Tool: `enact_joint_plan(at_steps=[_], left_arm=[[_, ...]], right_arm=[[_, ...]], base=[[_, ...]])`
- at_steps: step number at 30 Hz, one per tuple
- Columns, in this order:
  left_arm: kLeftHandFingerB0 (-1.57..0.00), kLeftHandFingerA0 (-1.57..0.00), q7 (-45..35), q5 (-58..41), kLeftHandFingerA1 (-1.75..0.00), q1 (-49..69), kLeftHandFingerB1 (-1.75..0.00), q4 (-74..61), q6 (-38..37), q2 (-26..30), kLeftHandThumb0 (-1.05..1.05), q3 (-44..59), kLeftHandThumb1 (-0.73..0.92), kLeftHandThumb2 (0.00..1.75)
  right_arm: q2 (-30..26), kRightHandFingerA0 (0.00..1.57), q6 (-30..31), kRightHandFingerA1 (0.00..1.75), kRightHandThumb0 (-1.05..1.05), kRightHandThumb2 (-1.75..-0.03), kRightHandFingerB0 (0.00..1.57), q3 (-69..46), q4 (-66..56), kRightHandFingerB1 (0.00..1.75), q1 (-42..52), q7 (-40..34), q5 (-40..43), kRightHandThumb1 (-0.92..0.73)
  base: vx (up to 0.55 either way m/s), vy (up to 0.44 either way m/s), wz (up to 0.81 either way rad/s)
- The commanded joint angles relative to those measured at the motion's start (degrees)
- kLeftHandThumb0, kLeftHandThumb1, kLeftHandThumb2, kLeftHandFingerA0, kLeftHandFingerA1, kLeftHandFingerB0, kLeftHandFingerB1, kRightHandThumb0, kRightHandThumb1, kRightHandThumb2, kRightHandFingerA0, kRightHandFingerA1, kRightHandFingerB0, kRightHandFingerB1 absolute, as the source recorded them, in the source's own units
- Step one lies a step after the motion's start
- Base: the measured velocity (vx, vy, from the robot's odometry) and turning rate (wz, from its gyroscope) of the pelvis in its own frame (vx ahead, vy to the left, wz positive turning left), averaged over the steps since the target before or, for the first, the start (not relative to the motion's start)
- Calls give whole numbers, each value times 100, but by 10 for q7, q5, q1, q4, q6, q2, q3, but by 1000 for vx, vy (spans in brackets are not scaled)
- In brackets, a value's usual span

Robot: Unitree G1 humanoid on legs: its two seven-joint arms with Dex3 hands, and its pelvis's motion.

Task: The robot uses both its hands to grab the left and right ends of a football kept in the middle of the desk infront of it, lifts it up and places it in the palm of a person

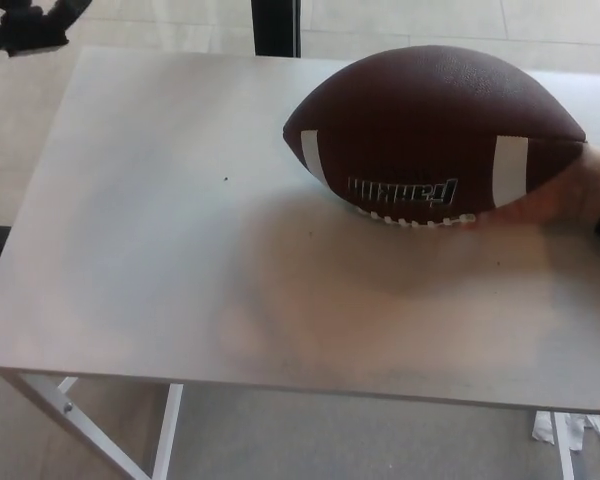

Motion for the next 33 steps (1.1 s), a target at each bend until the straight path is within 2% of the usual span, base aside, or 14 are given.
enact_joint_plan(at_steps=[1,2,6,8,9,12,17,18,22,23,24,25,26,33], left_arm=[[-37,-55,-65,-173,-62,398,-42,-372,-36,85,-80,462,87,66],[-23,-43,-92,-168,-63,478,-42,-450,2,60,-85,540,87,66],[-25,-34,-136,-182,-56,627,-40,-524,30,12,-92,658,84,65],[-15,-27,-149,-206,-66,729,-55,-536,4,-32,-86,737,68,107],[-15,-22,-152,-217,-71,766,-52,-538,-13,-49,-87,756,87,67],[-13,-21,-159,-250,-69,860,-59,-515,-66,-94,-85,782,67,105],[-8,-19,-174,-277,-73,957,-60,-351,-217,-127,-87,760,65,103],[-7,-17,-170,-273,-84,968,-62,-323,-237,-128,-88,756,84,65],[-8,-25,-172,-279,-74,979,-59,-255,-255,-123,-90,750,64,105],[-9,-28,-167,-271,-77,977,-58,-194,-282,-110,-92,743,83,65],[-4,-27,-162,-265,-72,975,-55,-157,-294,-102,-93,739,66,107],[-9,-24,-156,-259,-78,974,-57,-130,-301,-95,-93,736,84,65],[-9,-29,-150,-252,-71,972,-54,-92,-316,-87,-90,731,65,106],[-4,-26,-124,-226,-69,970,-46,26,-332,-63,-105,707,74,114]], right_arm=[[-86,62,135,89,-96,-107,5,-266,-319,27,221,116,110,-67],[-73,0,112,12,-101,-114,12,-324,-357,27,283,145,117,-71],[-25,0,100,51,-40,-101,0,-431,-437,49,394,159,119,-35],[25,15,59,37,-87,-66,20,-513,-479,30,487,177,125,-85],[45,20,37,38,-87,-67,21,-544,-483,29,523,184,135,-84],[114,26,-42,51,-77,-102,17,-591,-477,43,628,195,152,-67],[205,45,-132,40,-72,-64,37,-630,-415,32,726,178,201,-77],[220,52,-146,42,-72,-64,38,-635,-408,33,736,164,201,-76],[250,49,-178,59,-65,-99,32,-644,-392,49,760,144,213,-63],[255,60,-217,51,-58,-63,43,-647,-345,37,757,142,212,-77],[260,65,-247,52,-61,-63,48,-648,-315,39,756,135,204,-76],[266,68,-276,56,-60,-62,50,-649,-293,40,757,124,194,-76],[271,76,-315,66,-71,-80,53,-652,-259,49,761,118,183,-61],[249,67,-479,101,-56,-61,55,-632,23,67,755,78,131,-74]], base=[[0,0,0],[0,0,0],[0,0,0],[0,0,0],[0,0,0],[0,0,0],[0,0,0],[0,0,0],[0,0,0],[0,0,0],[0,0,0],[0,0,0],[0,0,0],[0,0,0]])
